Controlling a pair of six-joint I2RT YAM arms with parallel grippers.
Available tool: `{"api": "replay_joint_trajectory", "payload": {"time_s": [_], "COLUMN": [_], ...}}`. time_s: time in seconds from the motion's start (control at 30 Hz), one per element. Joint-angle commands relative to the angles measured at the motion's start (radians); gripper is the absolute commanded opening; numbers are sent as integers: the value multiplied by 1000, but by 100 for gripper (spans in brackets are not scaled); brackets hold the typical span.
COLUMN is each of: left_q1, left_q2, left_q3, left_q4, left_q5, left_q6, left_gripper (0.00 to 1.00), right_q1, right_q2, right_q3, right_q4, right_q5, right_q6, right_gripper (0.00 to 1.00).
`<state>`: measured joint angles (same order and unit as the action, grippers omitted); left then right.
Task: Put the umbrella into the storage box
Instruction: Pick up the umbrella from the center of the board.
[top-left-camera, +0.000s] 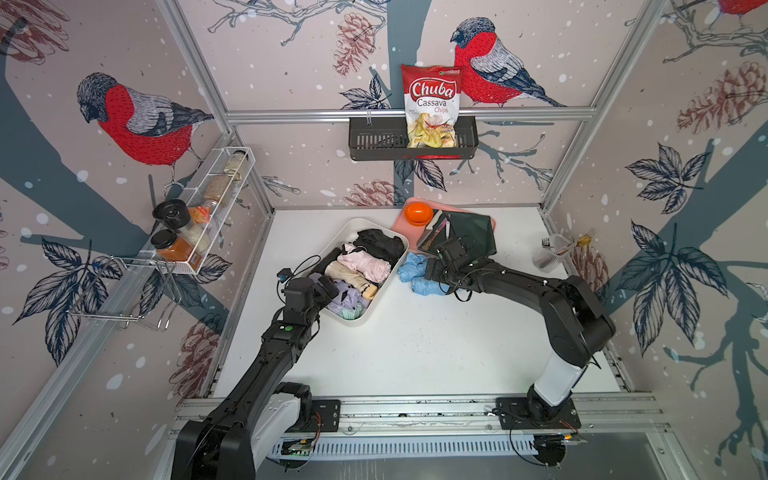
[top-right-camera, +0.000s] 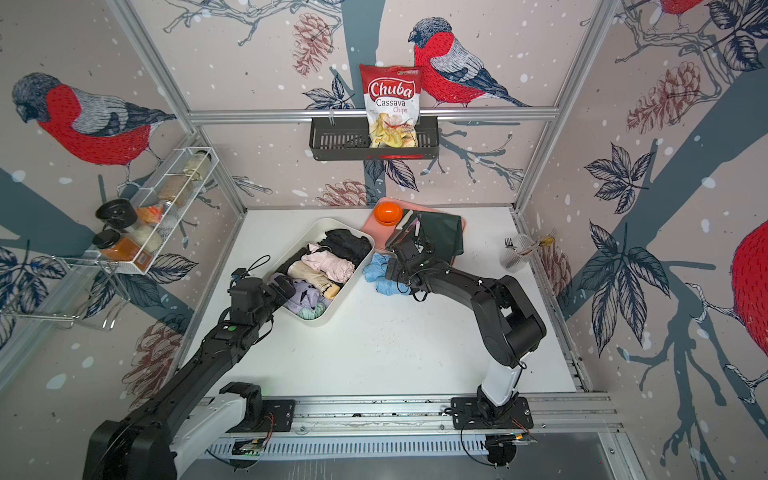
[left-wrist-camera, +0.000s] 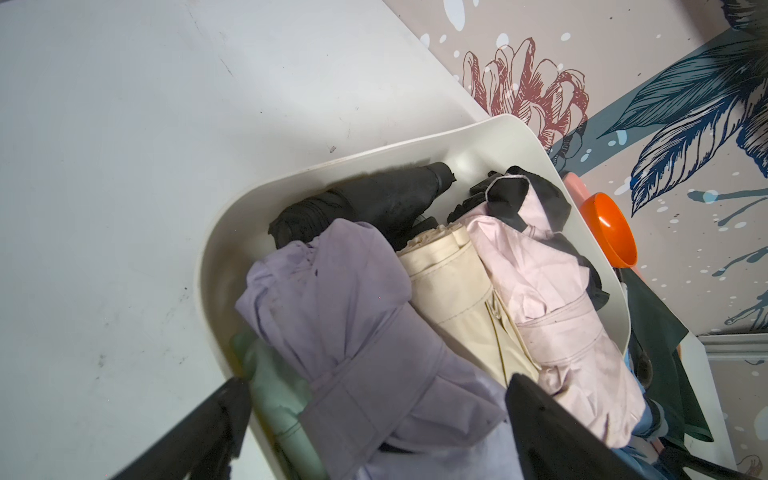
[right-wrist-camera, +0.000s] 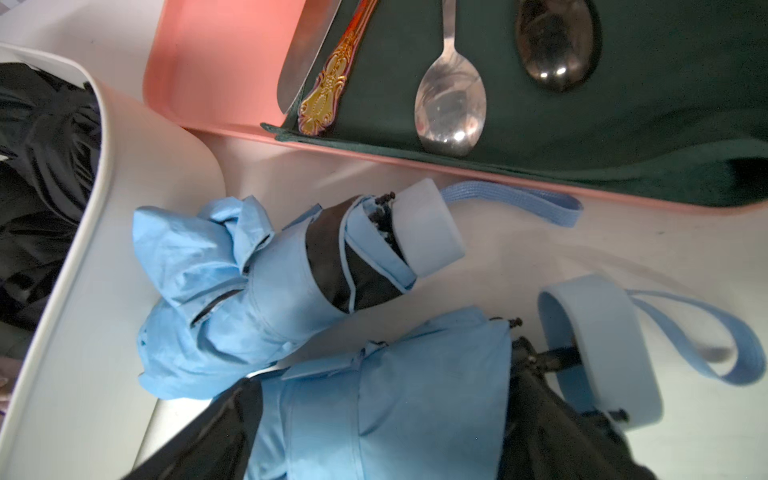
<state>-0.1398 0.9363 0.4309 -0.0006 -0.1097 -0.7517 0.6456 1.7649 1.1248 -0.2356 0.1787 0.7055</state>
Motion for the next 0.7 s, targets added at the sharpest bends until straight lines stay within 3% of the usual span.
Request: {"api": "replay_joint_trajectory", "payload": {"time_s": [0.0, 0.23, 0.47, 0.67], "left_q1": [-1, -1, -1, -1], "left_q2": [4, 1, -5, -11], "left_q3": [3, 5, 9, 9], "left_q4": [45, 43, 36, 32], "left_q5": [4, 0, -3, -6], "left_q6": [8, 7, 5, 2], "left_gripper": [99, 99, 99, 99], "right_q1": [3, 6, 30, 54], "right_q2": [9, 28, 56, 79], "right_q3": [21, 30, 73, 125], "right_q4": [15, -34, -155, -339], "right_q5": [-19, -60, -109, 71], "right_q6": [12, -54, -263, -392], "right_gripper": [99, 99, 93, 96]}}
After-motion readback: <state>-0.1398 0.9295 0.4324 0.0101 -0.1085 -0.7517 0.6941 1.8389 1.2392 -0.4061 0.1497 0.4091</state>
